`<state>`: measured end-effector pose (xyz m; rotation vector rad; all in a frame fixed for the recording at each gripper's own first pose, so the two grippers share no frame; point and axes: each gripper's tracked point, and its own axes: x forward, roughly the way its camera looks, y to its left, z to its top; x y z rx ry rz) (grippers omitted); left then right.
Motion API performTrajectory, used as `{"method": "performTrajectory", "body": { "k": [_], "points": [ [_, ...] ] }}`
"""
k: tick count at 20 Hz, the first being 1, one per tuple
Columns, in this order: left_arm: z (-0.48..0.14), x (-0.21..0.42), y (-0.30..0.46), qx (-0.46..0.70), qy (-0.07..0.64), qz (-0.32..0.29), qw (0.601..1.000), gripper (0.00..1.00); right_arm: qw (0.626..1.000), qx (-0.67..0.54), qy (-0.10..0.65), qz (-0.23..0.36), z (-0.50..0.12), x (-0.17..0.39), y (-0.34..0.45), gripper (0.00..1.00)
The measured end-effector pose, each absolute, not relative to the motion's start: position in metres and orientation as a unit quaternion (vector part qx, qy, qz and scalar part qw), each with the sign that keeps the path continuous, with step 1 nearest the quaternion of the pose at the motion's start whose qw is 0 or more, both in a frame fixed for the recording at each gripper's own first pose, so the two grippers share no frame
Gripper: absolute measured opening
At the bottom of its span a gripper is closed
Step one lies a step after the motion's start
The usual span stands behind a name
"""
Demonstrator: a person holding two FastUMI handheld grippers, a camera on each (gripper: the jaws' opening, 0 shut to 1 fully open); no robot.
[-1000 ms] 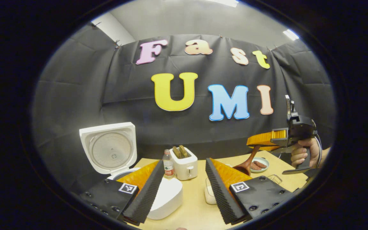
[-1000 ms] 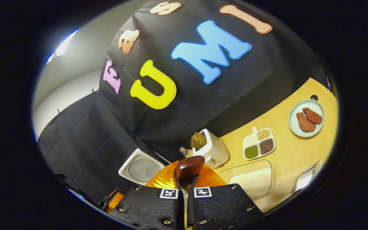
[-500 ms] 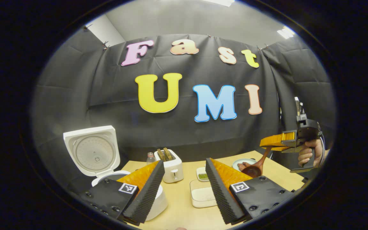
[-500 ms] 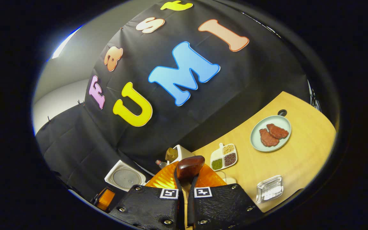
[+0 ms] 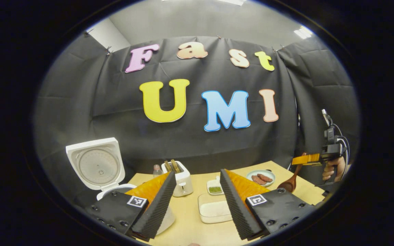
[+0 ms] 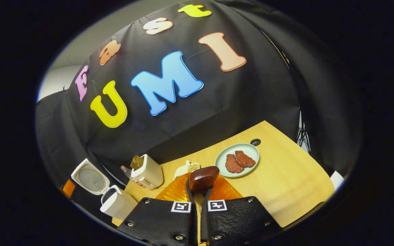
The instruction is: Close the left gripper, press the button to open the rice cooker; take a wooden spoon from the chopstick holder with the right hand, scoop a spoonful of rice and pour it into the rice cooker, then put the wooden spoon back into the chopstick holder.
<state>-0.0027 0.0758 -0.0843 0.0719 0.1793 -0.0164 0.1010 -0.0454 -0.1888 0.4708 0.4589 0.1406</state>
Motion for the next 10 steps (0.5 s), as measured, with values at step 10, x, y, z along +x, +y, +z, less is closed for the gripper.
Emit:
{"method": "performTrajectory", "body": {
  "k": [10],
  "points": [
    [-0.082, -0.018, 0.08, 0.046, 0.106, 0.028, 0.993, 0.91, 0.95, 0.132, 0.272, 0.078, -0.259, 0.108, -0.019, 0.04]
  ]
}}
